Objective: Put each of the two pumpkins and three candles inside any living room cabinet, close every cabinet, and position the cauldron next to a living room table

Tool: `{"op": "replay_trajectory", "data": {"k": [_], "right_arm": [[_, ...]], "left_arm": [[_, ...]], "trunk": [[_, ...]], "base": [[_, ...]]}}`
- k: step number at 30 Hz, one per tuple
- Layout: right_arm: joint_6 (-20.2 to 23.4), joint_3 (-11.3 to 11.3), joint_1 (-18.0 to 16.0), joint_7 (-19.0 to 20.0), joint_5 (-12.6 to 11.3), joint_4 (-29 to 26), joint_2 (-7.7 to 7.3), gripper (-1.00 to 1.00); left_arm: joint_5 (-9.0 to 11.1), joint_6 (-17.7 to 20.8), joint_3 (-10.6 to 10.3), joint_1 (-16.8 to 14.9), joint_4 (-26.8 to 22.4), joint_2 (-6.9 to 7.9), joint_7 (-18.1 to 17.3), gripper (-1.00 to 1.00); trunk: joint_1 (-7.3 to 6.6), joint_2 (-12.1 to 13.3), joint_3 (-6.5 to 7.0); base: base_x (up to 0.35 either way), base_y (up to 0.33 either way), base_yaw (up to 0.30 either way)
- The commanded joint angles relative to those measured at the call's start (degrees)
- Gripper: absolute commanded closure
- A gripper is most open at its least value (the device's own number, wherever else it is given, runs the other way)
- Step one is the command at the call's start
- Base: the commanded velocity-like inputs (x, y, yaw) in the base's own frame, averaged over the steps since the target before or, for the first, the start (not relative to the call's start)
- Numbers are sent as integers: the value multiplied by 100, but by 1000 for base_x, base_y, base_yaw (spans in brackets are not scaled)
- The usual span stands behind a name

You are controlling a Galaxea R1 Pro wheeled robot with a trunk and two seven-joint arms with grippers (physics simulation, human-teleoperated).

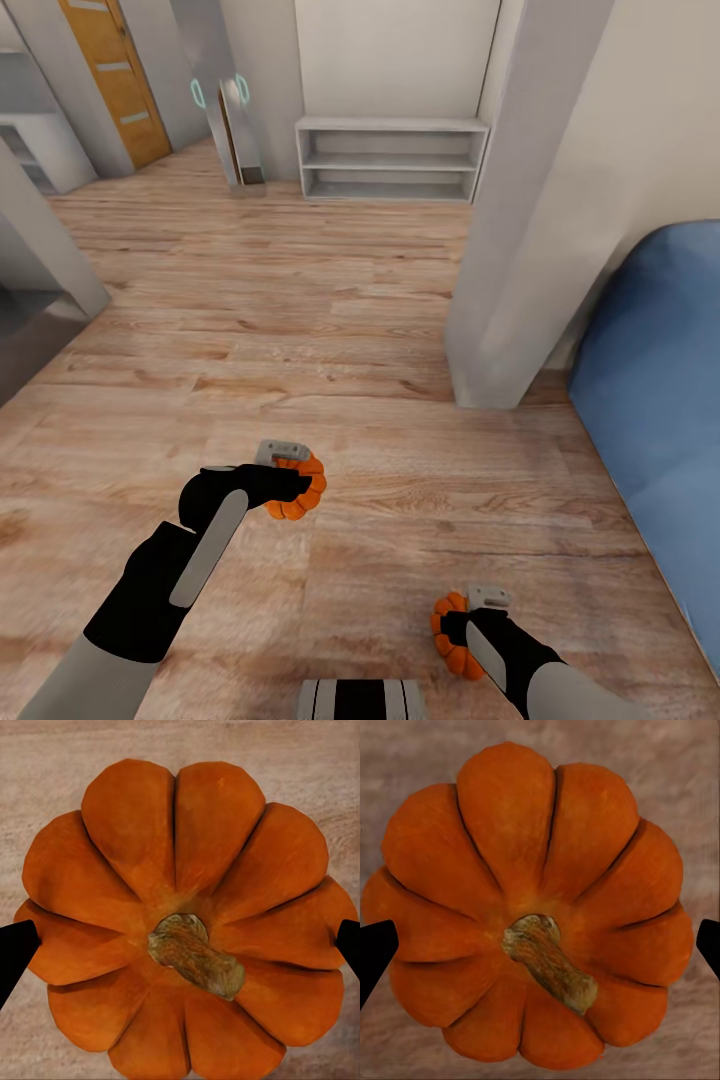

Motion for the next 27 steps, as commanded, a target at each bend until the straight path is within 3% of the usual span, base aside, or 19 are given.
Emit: {"op": "replay_trajectory", "data": {"k": [1, 8, 15, 27], "right_arm": [[43, 47, 3, -57, 24, -6, -7, -100], [46, 64, 1, -56, 24, -6, 5, -100], [32, 435, 2, -56, 17, -6, 40, -100], [22, 495, 3, -56, 8, -6, 38, -100]], "left_arm": [[50, 12, -11, -5, -7, 5, 64, 100], [48, 12, -11, -5, -7, 5, 64, 100], [48, 12, -11, -5, -7, 5, 64, 100], [44, 12, -11, -5, -7, 5, 64, 100]], "trunk": [[-1, -2, -5], [-1, -2, -5], [-1, -2, -5], [2, -3, -27]], "base": [[0, 0, 0], [0, 0, 0], [0, 0, 0], [0, 0, 0]]}}
